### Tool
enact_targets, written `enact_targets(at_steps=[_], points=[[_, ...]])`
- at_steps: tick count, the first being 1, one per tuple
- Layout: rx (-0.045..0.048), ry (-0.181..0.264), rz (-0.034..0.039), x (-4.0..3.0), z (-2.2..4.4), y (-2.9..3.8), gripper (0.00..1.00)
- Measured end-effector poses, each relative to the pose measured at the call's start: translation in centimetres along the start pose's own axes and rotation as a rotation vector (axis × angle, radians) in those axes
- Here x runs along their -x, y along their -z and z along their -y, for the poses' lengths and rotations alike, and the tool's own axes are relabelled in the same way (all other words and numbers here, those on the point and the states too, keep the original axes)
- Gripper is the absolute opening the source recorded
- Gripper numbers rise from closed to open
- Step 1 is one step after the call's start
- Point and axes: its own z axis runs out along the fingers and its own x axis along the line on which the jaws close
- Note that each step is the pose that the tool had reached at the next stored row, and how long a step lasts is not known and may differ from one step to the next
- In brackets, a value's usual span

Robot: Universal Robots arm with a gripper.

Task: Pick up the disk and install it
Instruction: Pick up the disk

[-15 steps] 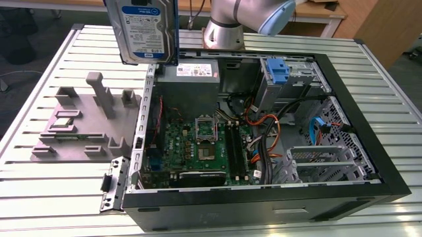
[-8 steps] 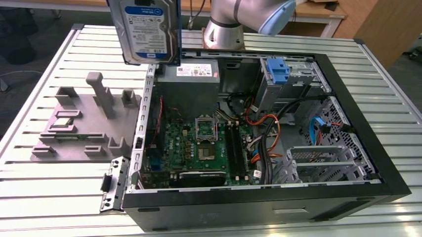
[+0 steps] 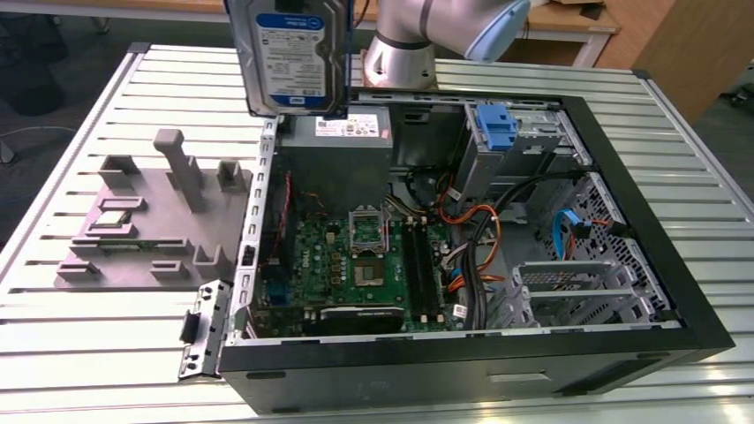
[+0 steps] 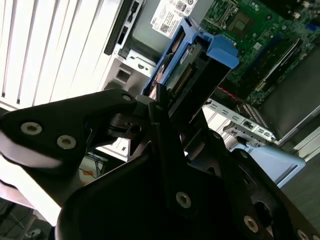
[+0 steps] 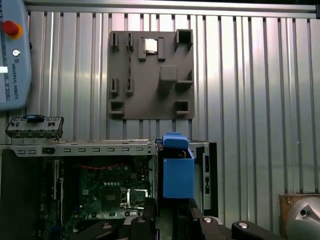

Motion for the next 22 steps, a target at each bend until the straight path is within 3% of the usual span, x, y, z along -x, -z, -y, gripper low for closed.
enact_targets(at_steps=[12,22], points=[[0.0000,0.000,0.0001,0.08,4.81,0.14,0.35],[0.0000,0.000,0.0000,0.13,8.10,0.22,0.35]])
